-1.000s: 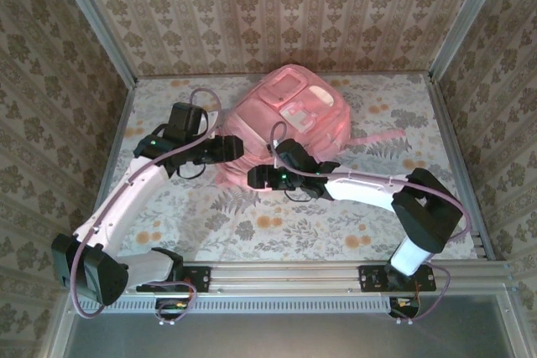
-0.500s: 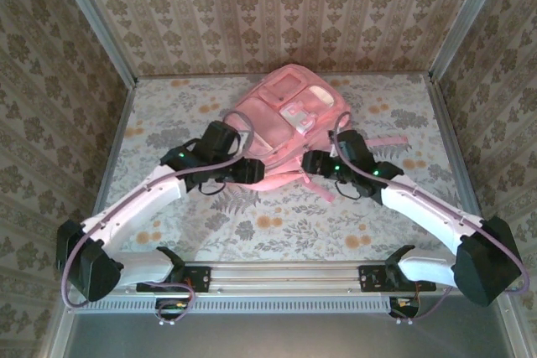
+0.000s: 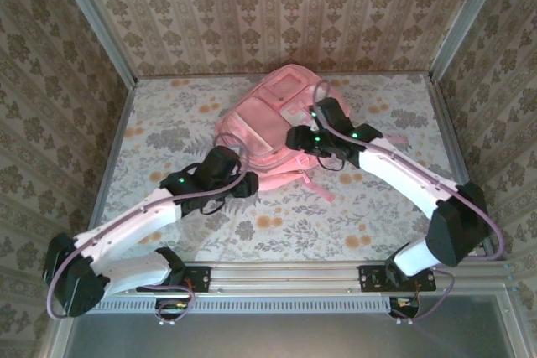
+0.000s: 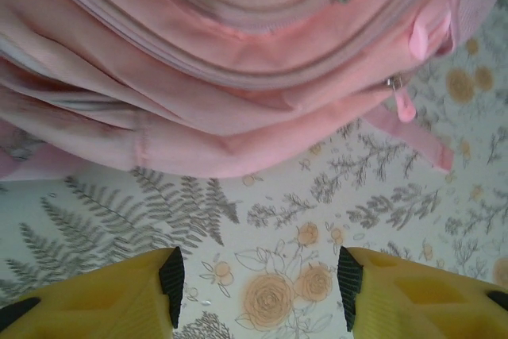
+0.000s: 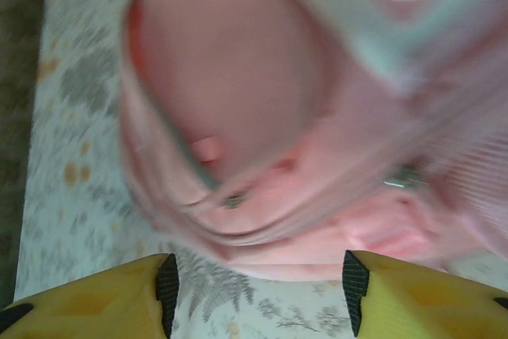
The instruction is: Pack the student bag
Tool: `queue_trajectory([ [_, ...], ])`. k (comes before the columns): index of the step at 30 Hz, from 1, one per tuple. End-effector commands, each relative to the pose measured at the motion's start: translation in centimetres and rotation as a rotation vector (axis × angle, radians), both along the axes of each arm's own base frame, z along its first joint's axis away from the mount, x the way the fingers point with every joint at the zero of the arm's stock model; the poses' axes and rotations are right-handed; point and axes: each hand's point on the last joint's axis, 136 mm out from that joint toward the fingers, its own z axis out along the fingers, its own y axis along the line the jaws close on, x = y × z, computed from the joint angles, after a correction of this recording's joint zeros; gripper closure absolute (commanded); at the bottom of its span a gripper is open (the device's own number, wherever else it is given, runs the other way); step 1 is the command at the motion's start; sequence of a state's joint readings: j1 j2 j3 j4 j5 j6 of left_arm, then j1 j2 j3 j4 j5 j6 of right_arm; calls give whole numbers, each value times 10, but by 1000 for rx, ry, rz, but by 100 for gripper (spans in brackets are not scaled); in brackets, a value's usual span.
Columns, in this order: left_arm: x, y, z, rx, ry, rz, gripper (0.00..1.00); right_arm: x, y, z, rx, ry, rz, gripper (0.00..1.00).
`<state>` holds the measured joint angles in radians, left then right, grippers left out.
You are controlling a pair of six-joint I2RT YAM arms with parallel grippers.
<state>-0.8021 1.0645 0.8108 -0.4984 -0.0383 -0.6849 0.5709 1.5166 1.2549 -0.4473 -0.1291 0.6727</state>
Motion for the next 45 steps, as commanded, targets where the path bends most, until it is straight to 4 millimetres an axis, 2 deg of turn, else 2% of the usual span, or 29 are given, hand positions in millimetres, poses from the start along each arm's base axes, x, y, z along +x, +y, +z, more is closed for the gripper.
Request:
queue_trajectory([
  [1, 5, 21, 6, -39, -18, 85, 43, -7, 34, -5, -53, -33, 290, 40],
  [6, -3, 42, -5, -98, 5, 114, 43, 13, 59, -18, -149, -15, 406, 43],
  [9, -8, 45, -7, -125, 4, 100, 44, 27, 69, -36, -182, 33, 422, 44],
  [12, -12, 44, -8, -130, 5, 73, 44, 32, 82, -54, -170, 94, 457, 44],
  [16, -14, 42, -8, -135, 2, 52, 44, 30, 99, -65, -123, 140, 504, 47],
  [21, -14, 37, -14, -135, 12, 27, 45, 15, 125, -52, 51, 144, 576, 53],
  [24, -12, 32, -16, -138, 14, 6, 45, 17, 133, -50, 92, 148, 575, 59],
  [27, -11, 23, -14, -140, -16, -36, 44, 21, 137, -64, 87, 191, 561, 68],
  [30, -13, 16, -13, -97, -51, -79, 43, 34, 132, -79, 20, 199, 503, 76],
  [32, -15, 10, -14, -66, -65, -102, 42, 41, 131, -81, 7, 185, 478, 80],
  [34, -16, 3, -16, -50, -66, -120, 41, 46, 134, -76, 13, 175, 464, 88],
  [36, -16, -3, -20, -28, -62, -127, 39, 51, 141, -61, 60, 155, 451, 98],
  [37, -15, -5, -22, -18, -58, -124, 38, 55, 143, -52, 84, 141, 430, 100],
  [42, -7, -18, -31, -6, -54, -93, 37, 81, 153, 5, 282, 89, 261, 100],
  [45, 3, -27, -36, -4, -55, -76, 38, 93, 151, 20, 345, 105, 134, 100],
])
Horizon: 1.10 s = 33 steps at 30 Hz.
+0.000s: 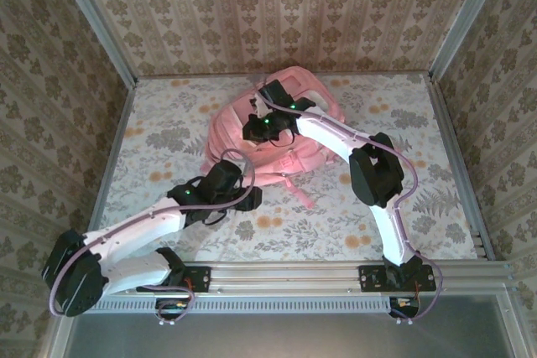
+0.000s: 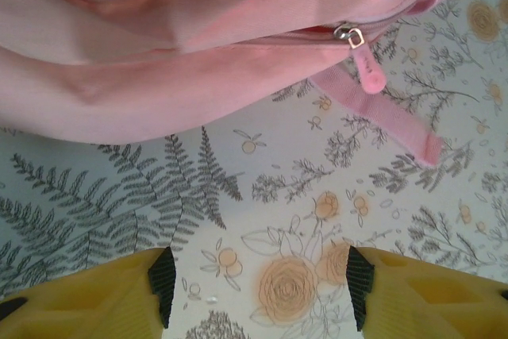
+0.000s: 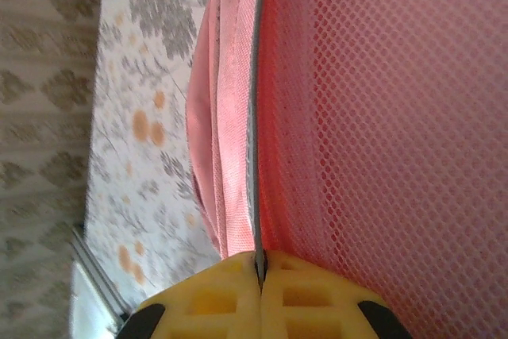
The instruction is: Pack the student bag
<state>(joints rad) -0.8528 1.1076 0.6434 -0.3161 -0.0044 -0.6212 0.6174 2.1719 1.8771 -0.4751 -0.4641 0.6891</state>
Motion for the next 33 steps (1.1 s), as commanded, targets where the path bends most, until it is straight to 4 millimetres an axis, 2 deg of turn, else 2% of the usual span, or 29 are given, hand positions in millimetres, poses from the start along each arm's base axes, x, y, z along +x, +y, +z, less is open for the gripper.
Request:
queue_trajectory([
  [1, 22, -16, 13, -36, -59, 45, 37, 25, 7, 73, 170, -44, -185, 100],
  [8, 47, -43, -8, 73, -33, 19, 36, 36, 7, 64, 184, 38, -301, 100],
  [15, 55, -70, -32, 100, 23, -21, 35, 40, 7, 56, 183, 55, -325, 100],
  [27, 67, -77, -54, 202, 48, 16, 36, 40, 11, 55, 204, 82, -328, 100],
  [30, 66, -81, -59, 237, 53, 6, 38, 40, 11, 52, 204, 90, -329, 100],
  [33, 69, -79, -61, 263, 55, 20, 45, 41, 10, 49, 208, 97, -330, 100],
])
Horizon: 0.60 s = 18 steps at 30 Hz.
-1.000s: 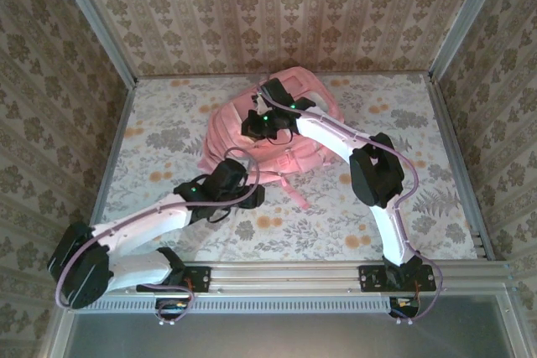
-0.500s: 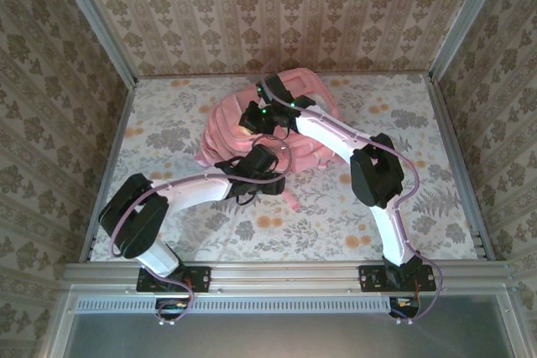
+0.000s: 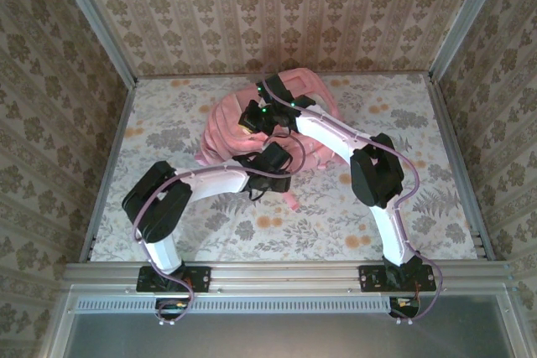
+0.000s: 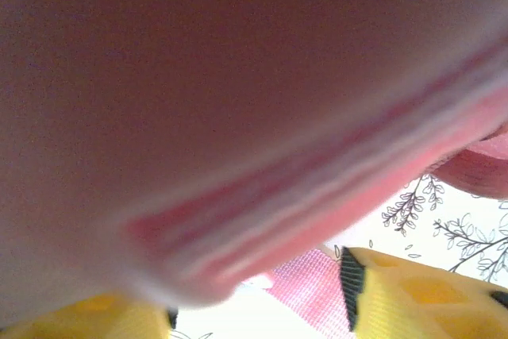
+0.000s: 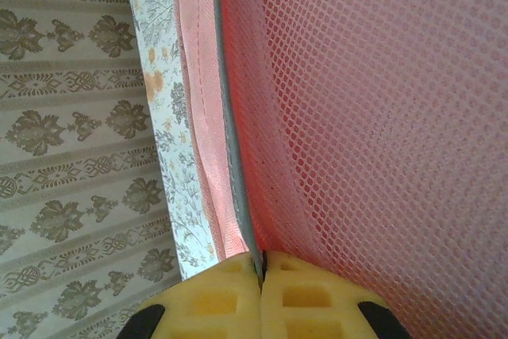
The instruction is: Pack the student bag
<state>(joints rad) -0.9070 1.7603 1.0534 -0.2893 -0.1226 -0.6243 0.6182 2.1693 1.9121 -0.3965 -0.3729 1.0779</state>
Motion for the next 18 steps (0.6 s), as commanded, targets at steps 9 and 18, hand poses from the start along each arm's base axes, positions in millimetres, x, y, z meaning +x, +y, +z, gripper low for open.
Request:
queue_trajectory([
  [9, 10, 17, 3, 81, -31, 28, 83, 10, 6, 21, 85, -49, -21, 100],
  [18, 8, 13, 8, 52, -38, -38, 100, 8, 5, 20, 92, -49, -4, 100],
])
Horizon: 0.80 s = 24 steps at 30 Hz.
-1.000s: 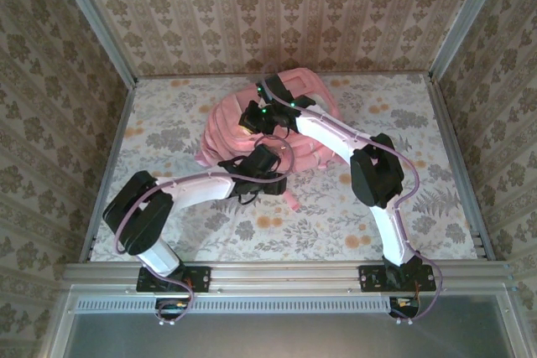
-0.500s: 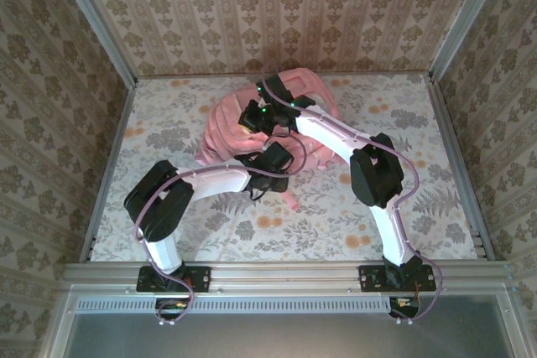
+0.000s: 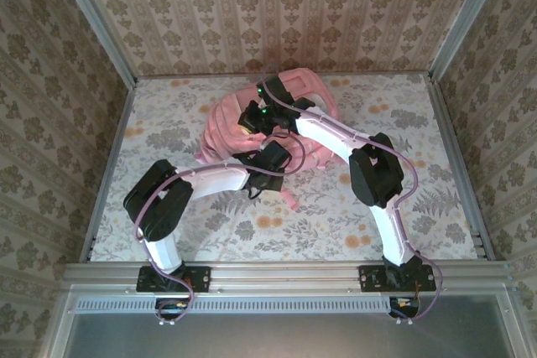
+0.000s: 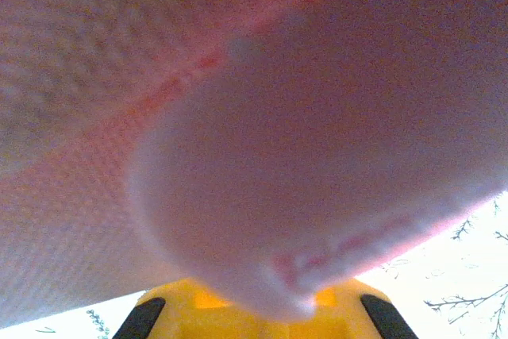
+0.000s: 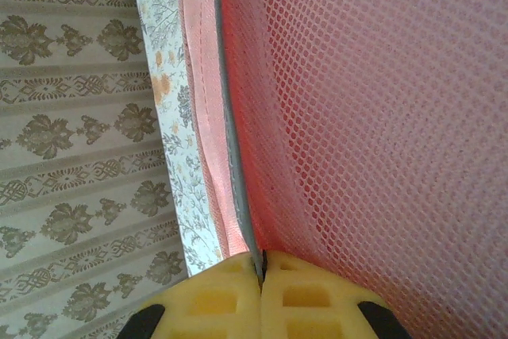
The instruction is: Pack the student bag
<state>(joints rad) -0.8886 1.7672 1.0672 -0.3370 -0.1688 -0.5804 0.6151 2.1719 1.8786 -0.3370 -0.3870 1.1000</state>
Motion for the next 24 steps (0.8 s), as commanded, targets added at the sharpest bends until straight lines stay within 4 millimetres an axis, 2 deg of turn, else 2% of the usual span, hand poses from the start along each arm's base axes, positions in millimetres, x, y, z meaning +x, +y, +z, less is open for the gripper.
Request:
queue_trajectory([
  [1, 0, -2, 12, -25, -22, -49, 100, 6, 2, 26, 62, -54, 3, 100],
  [9, -8, 15, 24, -84, -22, -56, 100, 5, -12, 19, -10, -78, 32, 100],
  [16, -18, 20, 28, -119, -7, -80, 100, 4, -32, 13, -98, -115, 31, 100],
  [17, -19, 21, 28, -125, -5, -82, 100, 4, -33, 15, -98, -121, 35, 93],
  [18, -20, 20, 28, -136, -5, -85, 100, 4, -33, 18, -97, -132, 45, 65],
  [19, -21, 18, 29, -151, -1, -91, 100, 3, -35, 20, -110, -133, 51, 50],
  [22, -23, 12, 29, -186, 6, -113, 100, -5, -47, 33, -154, -158, 47, 34],
  [24, -23, 8, 31, -211, 6, -131, 100, -11, -67, 46, -190, -192, 5, 26],
])
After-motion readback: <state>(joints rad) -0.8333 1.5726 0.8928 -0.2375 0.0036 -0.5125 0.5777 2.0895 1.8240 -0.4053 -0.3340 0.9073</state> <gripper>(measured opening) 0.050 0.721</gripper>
